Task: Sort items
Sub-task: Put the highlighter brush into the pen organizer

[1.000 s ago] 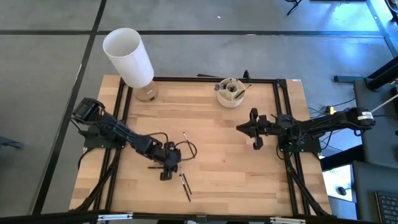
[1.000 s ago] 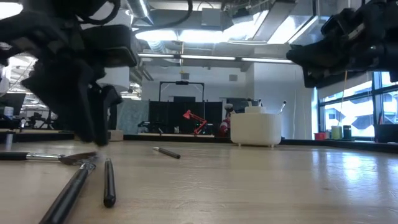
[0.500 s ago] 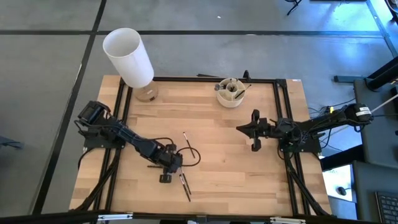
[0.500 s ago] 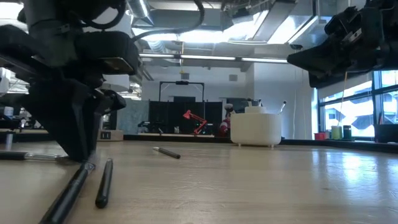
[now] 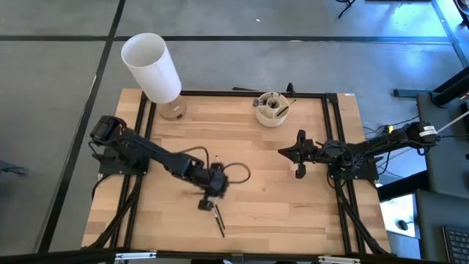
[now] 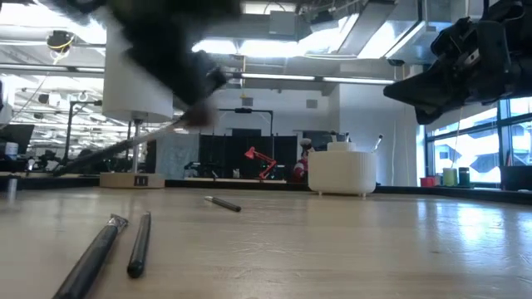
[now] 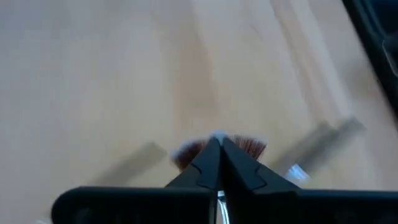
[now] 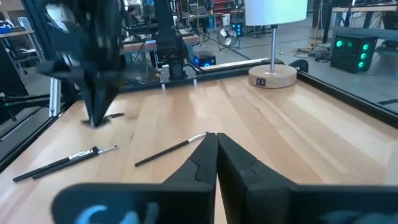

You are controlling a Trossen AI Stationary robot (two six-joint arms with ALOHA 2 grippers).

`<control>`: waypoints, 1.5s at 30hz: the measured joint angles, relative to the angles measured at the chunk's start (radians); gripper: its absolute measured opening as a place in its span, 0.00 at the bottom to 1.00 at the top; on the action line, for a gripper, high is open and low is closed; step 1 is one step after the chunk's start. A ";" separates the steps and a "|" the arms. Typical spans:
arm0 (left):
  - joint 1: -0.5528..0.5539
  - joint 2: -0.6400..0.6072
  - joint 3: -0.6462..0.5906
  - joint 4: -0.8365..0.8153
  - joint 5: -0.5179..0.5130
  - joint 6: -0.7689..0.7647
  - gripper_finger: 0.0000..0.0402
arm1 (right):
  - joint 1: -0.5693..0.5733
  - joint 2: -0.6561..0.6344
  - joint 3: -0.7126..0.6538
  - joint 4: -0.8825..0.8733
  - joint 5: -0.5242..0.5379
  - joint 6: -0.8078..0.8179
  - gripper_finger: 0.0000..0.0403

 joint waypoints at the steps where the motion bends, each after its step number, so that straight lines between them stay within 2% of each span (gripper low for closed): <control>1: 0.014 -0.003 0.024 0.010 -0.047 0.037 0.01 | 0.000 0.000 0.000 0.000 0.001 0.006 0.03; 4: 0.064 -0.011 0.077 0.100 -0.210 0.140 0.02 | 0.005 0.000 0.000 0.000 0.010 0.022 0.02; 6: 0.105 -0.014 0.094 0.229 -0.316 0.212 0.03 | 0.019 0.000 0.000 0.000 0.017 0.020 0.01; 9: 0.179 -0.014 0.094 0.442 -0.375 0.341 0.03 | 0.051 0.000 0.000 0.000 0.086 0.020 0.01; 12: 0.272 0.004 0.095 0.667 -0.369 0.470 0.01 | 0.084 0.000 0.000 -0.016 0.193 0.023 0.02; 15: 0.371 0.051 0.083 0.911 -0.349 0.504 0.01 | 0.110 0.000 0.000 -0.065 0.320 0.046 0.02; 19: 0.493 0.141 0.075 1.234 -0.186 0.412 0.02 | 0.137 0.000 0.000 -0.116 0.378 0.064 0.01; 23: 0.572 0.252 0.074 1.468 -0.058 0.309 0.01 | 0.163 0.000 0.000 -0.138 0.410 0.091 0.02; 30: 0.625 0.454 0.074 1.723 -0.058 0.252 0.02 | 0.206 0.000 0.000 -0.176 0.462 0.117 0.01; 35: 0.634 0.543 0.074 1.889 -0.070 0.249 0.02 | 0.234 0.000 0.000 -0.195 0.503 0.132 0.02; 41: 0.634 0.588 0.085 1.889 -0.106 0.296 0.01 | 0.252 0.000 0.000 -0.213 0.539 0.147 0.01; 45: 0.641 0.626 0.137 1.890 -0.112 0.331 0.02 | 0.252 0.000 0.000 -0.213 0.539 0.151 0.02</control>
